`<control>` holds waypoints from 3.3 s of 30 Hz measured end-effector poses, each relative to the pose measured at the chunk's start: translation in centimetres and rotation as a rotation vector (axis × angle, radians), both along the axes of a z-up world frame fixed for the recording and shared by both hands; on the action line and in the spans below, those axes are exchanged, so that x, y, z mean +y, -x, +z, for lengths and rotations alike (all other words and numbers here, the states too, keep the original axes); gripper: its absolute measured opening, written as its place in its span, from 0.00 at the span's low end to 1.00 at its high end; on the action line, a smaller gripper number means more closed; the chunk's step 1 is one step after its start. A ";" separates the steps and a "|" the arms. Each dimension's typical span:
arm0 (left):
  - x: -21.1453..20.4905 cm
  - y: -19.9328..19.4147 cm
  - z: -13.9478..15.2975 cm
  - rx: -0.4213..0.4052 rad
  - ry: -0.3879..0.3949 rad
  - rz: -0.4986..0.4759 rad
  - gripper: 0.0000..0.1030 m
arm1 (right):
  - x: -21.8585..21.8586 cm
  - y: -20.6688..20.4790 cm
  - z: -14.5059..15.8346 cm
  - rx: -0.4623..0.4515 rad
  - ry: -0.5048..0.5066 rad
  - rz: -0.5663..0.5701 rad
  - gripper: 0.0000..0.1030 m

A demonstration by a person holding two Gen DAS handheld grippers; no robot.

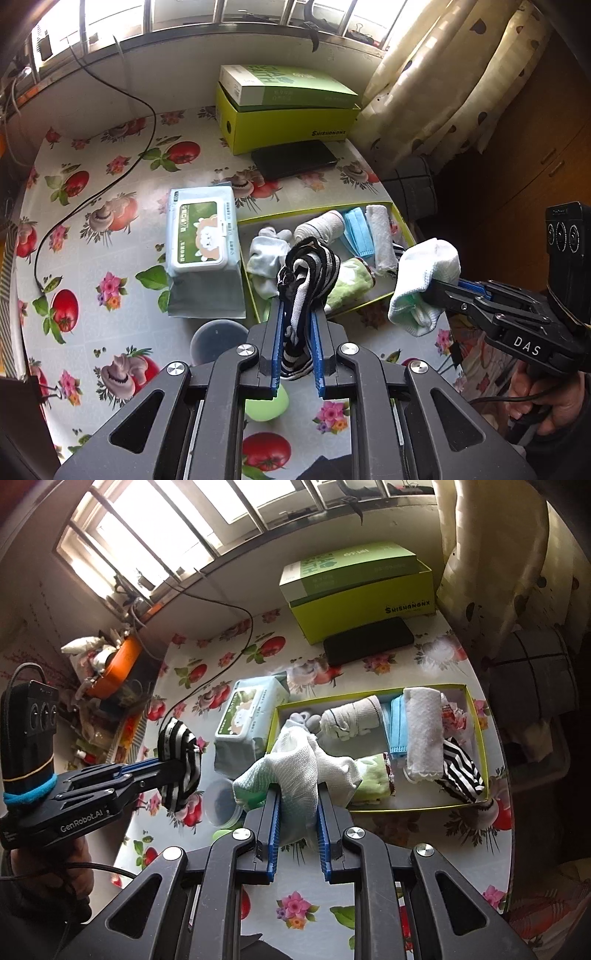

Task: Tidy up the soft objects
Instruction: 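Carry the striped sock with the left tool while the right tool carries the white sock to the tray, then open the left tool to drop the striped sock in the tray while the right tool releases the white sock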

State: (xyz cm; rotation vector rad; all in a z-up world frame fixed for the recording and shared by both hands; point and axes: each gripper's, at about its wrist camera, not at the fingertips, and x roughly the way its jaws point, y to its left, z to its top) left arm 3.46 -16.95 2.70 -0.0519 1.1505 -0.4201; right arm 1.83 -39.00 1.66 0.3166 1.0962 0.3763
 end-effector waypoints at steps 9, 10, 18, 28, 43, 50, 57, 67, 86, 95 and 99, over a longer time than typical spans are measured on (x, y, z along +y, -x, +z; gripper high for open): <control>-1.8 -1.9 -1.5 0.037 -0.009 -0.044 0.14 | -2.0 -1.0 -1.6 0.036 0.001 -0.057 0.16; -2.1 -2.2 -1.7 0.044 -0.008 -0.050 0.14 | -2.3 -1.1 -1.8 0.043 0.003 -0.065 0.16; -4.0 -4.5 -3.6 0.088 -0.013 -0.093 0.14 | -3.8 -2.8 -3.8 0.092 0.016 -0.111 0.16; -6.0 -7.4 -6.1 0.137 -0.017 -0.127 0.14 | -3.8 -5.4 -5.7 0.126 0.031 -0.112 0.16; -7.2 -9.5 -9.5 0.198 -0.045 -0.143 0.14 | -1.7 -9.2 -10.0 0.179 0.055 -0.058 0.17; -8.3 -9.7 -10.3 0.203 -0.068 -0.176 0.14 | -1.7 -9.6 -11.3 0.189 0.065 -0.059 0.18; -9.0 -9.9 -10.9 0.210 -0.089 -0.196 0.14 | -1.3 -9.9 -11.6 0.184 0.083 -0.047 0.19; -9.1 -9.8 -10.0 0.181 -0.085 -0.197 0.18 | -1.6 -9.4 -10.4 0.161 0.098 -0.049 0.35; -8.1 -8.4 -7.3 0.114 -0.070 -0.167 0.27 | -1.9 -7.1 -7.2 0.099 0.082 -0.049 0.36; -7.4 -7.0 -5.9 0.086 -0.079 -0.156 0.27 | -1.4 -5.4 -5.6 0.083 0.094 -0.052 0.36; -6.9 -6.3 -5.4 0.077 -0.083 -0.149 0.27 | -0.7 -4.6 -5.3 0.084 0.105 -0.045 0.36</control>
